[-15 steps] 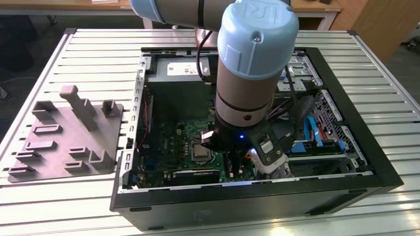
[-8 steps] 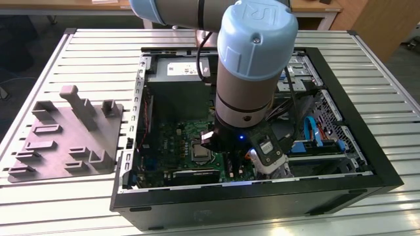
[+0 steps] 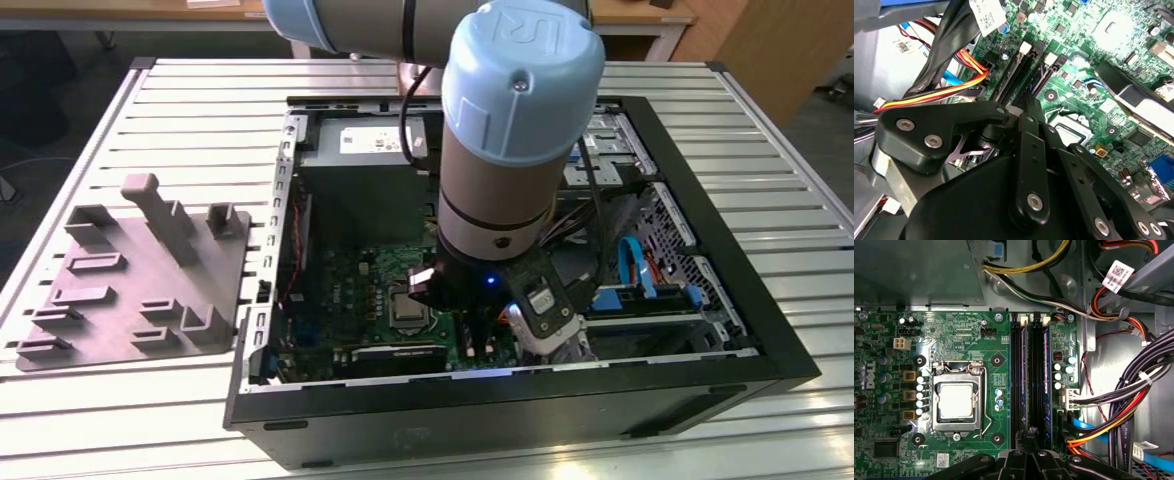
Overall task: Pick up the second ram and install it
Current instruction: 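Press down the second ram until it locks into place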
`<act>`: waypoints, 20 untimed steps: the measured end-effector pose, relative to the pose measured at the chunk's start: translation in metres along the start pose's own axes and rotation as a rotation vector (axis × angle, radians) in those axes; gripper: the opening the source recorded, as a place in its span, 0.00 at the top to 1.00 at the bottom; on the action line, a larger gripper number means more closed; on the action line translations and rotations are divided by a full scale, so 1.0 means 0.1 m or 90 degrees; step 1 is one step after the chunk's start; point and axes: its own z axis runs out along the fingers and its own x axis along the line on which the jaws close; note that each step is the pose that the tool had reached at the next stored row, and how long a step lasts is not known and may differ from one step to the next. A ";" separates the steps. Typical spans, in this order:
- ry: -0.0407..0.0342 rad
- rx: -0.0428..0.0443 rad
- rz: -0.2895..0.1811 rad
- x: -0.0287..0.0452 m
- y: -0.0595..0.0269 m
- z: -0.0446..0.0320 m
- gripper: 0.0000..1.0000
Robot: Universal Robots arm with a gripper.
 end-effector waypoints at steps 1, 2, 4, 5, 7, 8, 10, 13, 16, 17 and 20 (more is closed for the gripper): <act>0.0001 0.0002 0.000 0.000 -0.001 0.007 0.90; 0.0001 0.0004 0.000 0.001 -0.002 0.008 0.90; 0.0001 0.0002 0.000 0.001 -0.002 0.010 0.90; 0.0000 0.0000 0.000 0.000 -0.002 0.012 0.90; 0.0000 0.0000 0.000 0.001 -0.002 0.016 0.90; 0.0000 0.0001 0.000 0.001 -0.002 0.017 0.90; 0.0000 0.0001 0.000 0.001 -0.002 0.018 0.90; -0.0007 -0.0025 0.000 -0.002 0.006 -0.021 0.90; -0.0001 0.0000 0.000 -0.006 0.012 -0.154 0.90; -0.0001 0.0003 0.000 -0.008 0.016 -0.198 0.90; -0.0001 0.0005 0.000 -0.013 0.025 -0.316 0.90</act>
